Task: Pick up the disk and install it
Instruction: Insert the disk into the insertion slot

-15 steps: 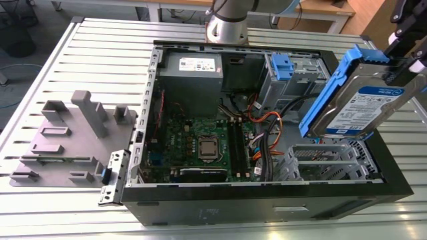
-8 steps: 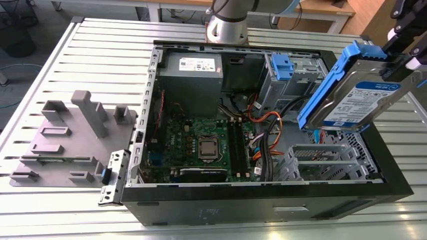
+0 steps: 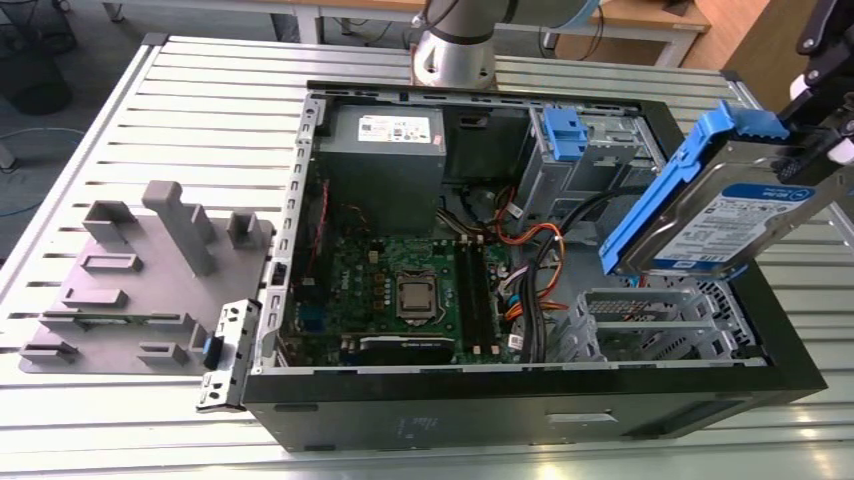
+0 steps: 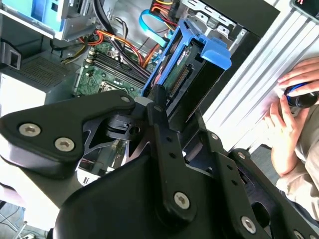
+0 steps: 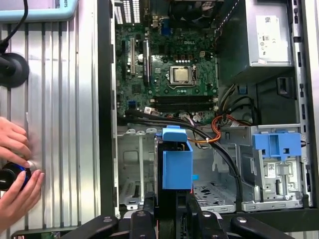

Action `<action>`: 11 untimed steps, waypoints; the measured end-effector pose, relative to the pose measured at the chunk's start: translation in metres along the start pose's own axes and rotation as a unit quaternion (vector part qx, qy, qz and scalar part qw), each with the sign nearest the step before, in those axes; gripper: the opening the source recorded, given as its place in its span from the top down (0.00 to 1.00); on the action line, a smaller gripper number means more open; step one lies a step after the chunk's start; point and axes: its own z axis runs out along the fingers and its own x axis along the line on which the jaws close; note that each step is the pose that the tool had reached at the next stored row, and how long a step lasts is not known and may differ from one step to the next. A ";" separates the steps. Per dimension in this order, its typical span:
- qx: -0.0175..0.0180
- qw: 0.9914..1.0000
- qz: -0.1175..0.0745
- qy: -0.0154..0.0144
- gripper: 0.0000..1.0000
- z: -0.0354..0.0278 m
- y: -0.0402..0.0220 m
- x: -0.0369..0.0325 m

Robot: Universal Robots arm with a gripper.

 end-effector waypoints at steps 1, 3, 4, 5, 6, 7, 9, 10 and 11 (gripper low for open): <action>0.000 1.000 0.000 -0.001 0.65 0.0004 -0.0004 0.0027; 0.000 1.000 0.000 -0.002 0.65 0.0019 -0.0012 0.0079; 0.000 1.000 0.000 -0.002 0.65 0.0031 -0.0016 0.0100; 0.000 1.000 0.000 -0.002 0.65 0.0044 -0.0020 0.0122; 0.000 1.000 0.000 -0.003 0.65 0.0058 -0.0024 0.0143; 0.000 1.000 0.000 -0.003 0.65 0.0073 -0.0027 0.0163; 0.000 1.000 0.000 -0.004 0.65 0.0105 -0.0033 0.0186; -0.001 1.000 0.000 -0.004 0.65 0.0118 -0.0034 0.0189; -0.001 1.000 0.000 -0.003 0.65 0.0123 -0.0035 0.0190</action>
